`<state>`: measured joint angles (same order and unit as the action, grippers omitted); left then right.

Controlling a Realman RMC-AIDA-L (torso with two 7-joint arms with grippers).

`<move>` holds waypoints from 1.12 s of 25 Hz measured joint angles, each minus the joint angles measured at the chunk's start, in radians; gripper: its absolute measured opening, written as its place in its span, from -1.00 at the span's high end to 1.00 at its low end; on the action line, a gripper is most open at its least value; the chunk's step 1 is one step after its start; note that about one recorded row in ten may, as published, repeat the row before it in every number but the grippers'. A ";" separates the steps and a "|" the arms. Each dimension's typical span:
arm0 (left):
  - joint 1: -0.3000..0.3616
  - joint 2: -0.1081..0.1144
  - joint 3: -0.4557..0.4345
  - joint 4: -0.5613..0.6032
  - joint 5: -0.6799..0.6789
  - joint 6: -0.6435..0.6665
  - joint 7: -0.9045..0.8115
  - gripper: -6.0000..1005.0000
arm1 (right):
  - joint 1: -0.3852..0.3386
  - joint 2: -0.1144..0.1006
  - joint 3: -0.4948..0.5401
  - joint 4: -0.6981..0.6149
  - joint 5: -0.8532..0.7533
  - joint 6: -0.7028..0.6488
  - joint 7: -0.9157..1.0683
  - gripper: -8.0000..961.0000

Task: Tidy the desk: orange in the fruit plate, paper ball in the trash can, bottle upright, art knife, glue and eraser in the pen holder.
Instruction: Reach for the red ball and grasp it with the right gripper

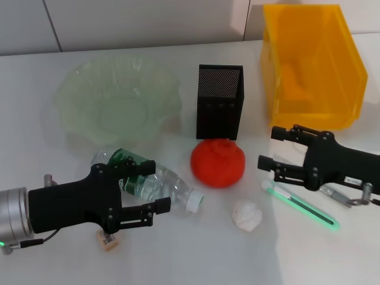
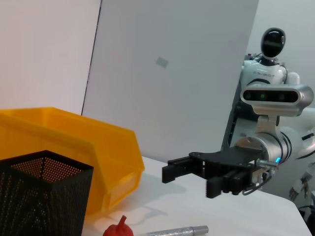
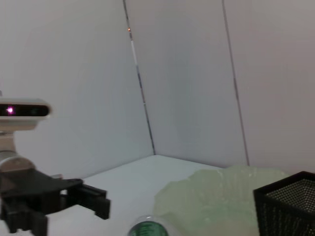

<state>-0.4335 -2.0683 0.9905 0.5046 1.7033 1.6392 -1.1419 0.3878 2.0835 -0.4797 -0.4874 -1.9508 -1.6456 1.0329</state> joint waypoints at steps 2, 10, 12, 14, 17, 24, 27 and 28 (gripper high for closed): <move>0.002 0.000 -0.003 0.001 0.000 0.000 0.000 -0.61 | 0.024 0.000 0.001 0.037 0.002 0.043 -0.028 -0.61; 0.004 -0.002 0.005 0.001 -0.001 -0.002 0.001 -0.61 | 0.127 0.001 -0.003 0.206 0.002 0.229 -0.150 -0.61; 0.006 -0.003 0.004 0.001 -0.001 -0.003 0.001 -0.61 | 0.145 0.002 -0.003 0.226 0.001 0.261 -0.158 -0.61; 0.007 -0.003 0.004 0.000 -0.001 -0.003 0.001 -0.61 | 0.162 0.003 -0.003 0.243 -0.003 0.290 -0.160 -0.61; 0.009 -0.003 0.005 0.000 -0.001 -0.003 0.001 -0.61 | 0.180 0.003 -0.016 0.261 -0.007 0.327 -0.160 -0.61; 0.011 -0.003 0.001 0.000 -0.001 -0.003 0.001 -0.61 | 0.205 0.003 -0.124 0.268 -0.007 0.426 -0.116 -0.33; 0.009 -0.003 0.000 0.000 -0.001 -0.004 0.002 -0.60 | 0.211 0.004 -0.133 0.271 -0.007 0.453 -0.106 -0.13; 0.009 -0.003 0.000 0.000 -0.001 -0.004 0.003 -0.60 | 0.212 0.004 -0.134 0.272 -0.007 0.452 -0.107 -0.10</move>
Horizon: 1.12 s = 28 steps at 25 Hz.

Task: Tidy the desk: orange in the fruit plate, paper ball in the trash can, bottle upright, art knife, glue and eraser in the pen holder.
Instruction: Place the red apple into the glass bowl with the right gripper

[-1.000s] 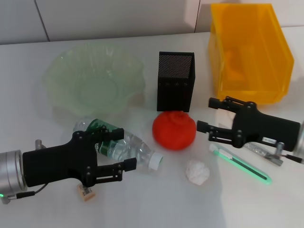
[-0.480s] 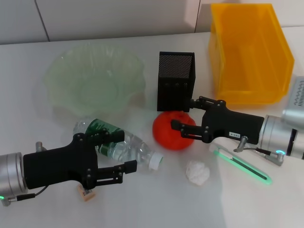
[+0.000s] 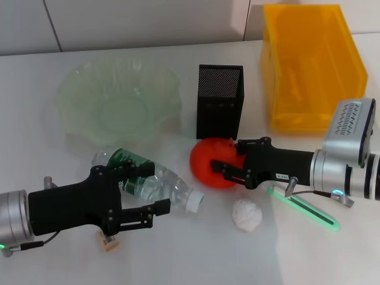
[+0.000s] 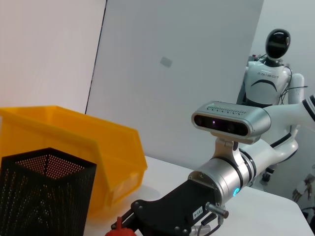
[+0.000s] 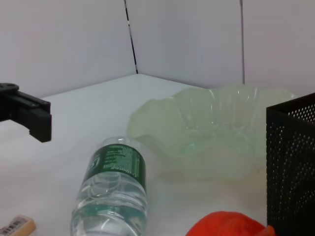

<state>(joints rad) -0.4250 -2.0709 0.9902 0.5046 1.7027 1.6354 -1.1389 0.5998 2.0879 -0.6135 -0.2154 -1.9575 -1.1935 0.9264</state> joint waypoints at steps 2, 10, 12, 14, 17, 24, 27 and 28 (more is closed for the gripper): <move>0.000 0.000 0.000 0.000 0.000 0.000 0.000 -0.60 | -0.001 0.000 0.000 0.001 0.000 -0.020 -0.004 -0.03; 0.000 0.000 -0.001 0.000 0.000 0.000 0.001 -0.60 | -0.036 -0.002 0.011 -0.023 0.010 -0.181 -0.025 0.24; 0.000 0.000 -0.001 0.000 0.000 0.000 0.001 -0.60 | -0.057 -0.002 0.020 -0.048 0.039 -0.251 -0.025 0.32; 0.001 0.000 -0.001 0.000 0.000 0.003 0.001 -0.60 | -0.081 -0.002 0.022 -0.083 0.090 -0.325 -0.025 0.41; 0.003 0.000 -0.002 0.000 0.000 0.005 0.001 -0.60 | -0.105 -0.004 0.023 -0.128 0.167 -0.420 -0.015 0.49; 0.003 -0.001 -0.003 -0.002 -0.001 0.006 0.001 -0.60 | -0.046 -0.005 0.013 -0.180 0.335 -0.509 -0.013 0.65; 0.003 -0.002 -0.003 -0.012 -0.002 0.006 0.005 -0.60 | 0.048 -0.004 0.012 -0.177 0.346 -0.442 -0.012 0.72; 0.003 -0.002 -0.002 -0.015 -0.002 0.007 0.008 -0.60 | 0.087 -0.004 0.009 -0.174 0.346 -0.399 -0.012 0.74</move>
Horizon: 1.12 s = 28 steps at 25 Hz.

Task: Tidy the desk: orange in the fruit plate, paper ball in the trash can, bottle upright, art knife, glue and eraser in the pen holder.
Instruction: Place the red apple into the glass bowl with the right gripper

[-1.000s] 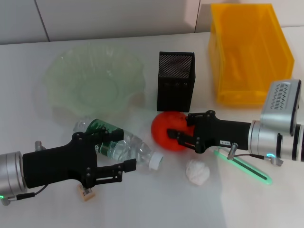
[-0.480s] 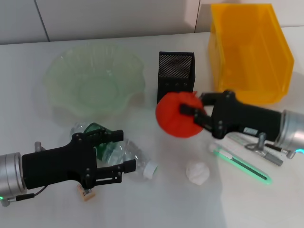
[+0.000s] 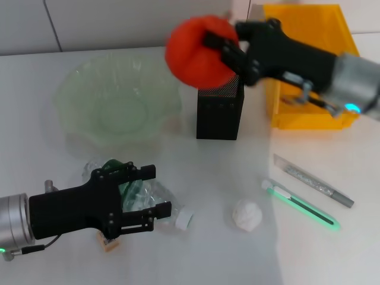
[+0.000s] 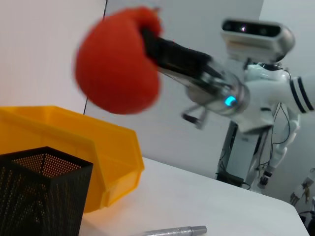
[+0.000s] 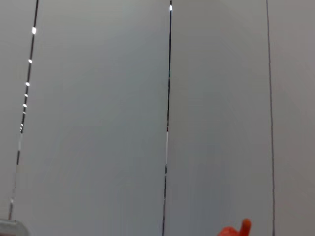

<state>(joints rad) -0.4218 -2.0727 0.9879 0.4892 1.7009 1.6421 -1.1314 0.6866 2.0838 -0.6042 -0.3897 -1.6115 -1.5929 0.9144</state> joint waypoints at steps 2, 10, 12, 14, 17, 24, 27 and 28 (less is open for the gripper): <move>0.000 0.000 0.000 -0.005 0.000 0.001 0.006 -0.59 | 0.066 0.000 -0.025 0.010 -0.001 0.102 0.000 0.76; 0.009 0.000 0.003 -0.013 -0.001 0.011 0.015 -0.59 | 0.325 0.004 -0.221 0.088 0.002 0.572 0.018 0.83; 0.009 0.000 0.002 -0.021 -0.003 0.022 0.015 -0.59 | 0.366 0.005 -0.253 0.115 0.003 0.623 0.019 0.85; 0.011 0.000 0.000 -0.025 -0.006 0.031 0.015 -0.59 | 0.383 0.008 -0.273 0.128 0.003 0.647 0.022 0.88; 0.014 0.000 0.000 -0.025 -0.009 0.035 0.017 -0.59 | 0.389 0.010 -0.280 0.141 0.003 0.663 0.041 0.89; 0.017 0.000 0.000 -0.025 -0.009 0.039 0.018 -0.59 | 0.384 0.010 -0.281 0.144 0.003 0.669 0.109 0.78; 0.016 0.000 0.000 -0.025 -0.010 0.040 0.018 -0.59 | 0.389 0.010 -0.292 0.141 0.000 0.675 0.141 0.61; 0.015 0.000 0.000 -0.024 -0.011 0.040 0.018 -0.59 | 0.390 0.010 -0.304 0.139 0.000 0.679 0.147 0.46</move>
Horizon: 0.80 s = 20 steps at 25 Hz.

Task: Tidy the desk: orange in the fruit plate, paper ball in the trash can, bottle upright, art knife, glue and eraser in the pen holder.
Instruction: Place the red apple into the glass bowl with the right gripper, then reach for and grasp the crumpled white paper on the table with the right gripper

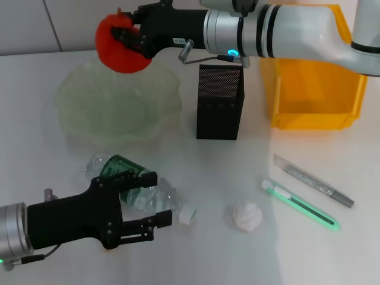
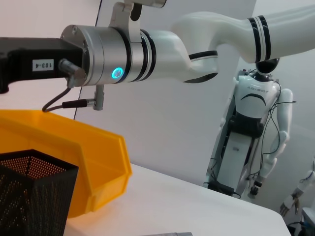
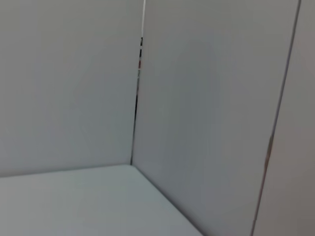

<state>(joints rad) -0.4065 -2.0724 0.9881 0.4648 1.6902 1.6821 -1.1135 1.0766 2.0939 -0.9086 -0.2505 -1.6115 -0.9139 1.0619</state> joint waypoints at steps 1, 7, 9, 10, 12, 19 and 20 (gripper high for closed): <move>-0.001 0.000 0.000 0.000 0.000 0.000 0.000 -0.59 | 0.001 0.000 -0.013 -0.001 0.000 0.004 0.007 0.32; -0.003 0.000 0.001 0.000 0.000 0.001 0.001 -0.58 | 0.003 0.000 -0.067 -0.005 0.004 0.008 0.053 0.06; -0.004 0.000 0.004 0.000 0.000 0.001 0.005 -0.58 | 0.003 0.000 -0.067 -0.008 0.004 0.005 0.065 -0.03; -0.004 0.000 0.004 0.000 0.000 0.001 0.005 -0.58 | 0.002 0.000 -0.067 -0.014 0.004 0.002 0.075 -0.07; -0.005 0.000 0.005 0.000 0.000 0.001 0.007 -0.58 | -0.008 0.000 -0.072 -0.040 0.002 -0.014 0.112 -0.16; -0.004 0.000 0.004 0.000 0.000 0.006 0.009 -0.58 | -0.308 -0.022 -0.297 -0.614 -0.137 -0.222 0.693 -0.61; 0.000 0.000 0.000 0.000 -0.001 0.011 0.014 -0.58 | -0.369 -0.021 -0.304 -0.752 -0.209 -0.262 0.797 -0.60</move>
<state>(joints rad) -0.4063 -2.0722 0.9883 0.4647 1.6895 1.6928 -1.0992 0.7078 2.0726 -1.2130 -1.0029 -1.8201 -1.1760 1.8592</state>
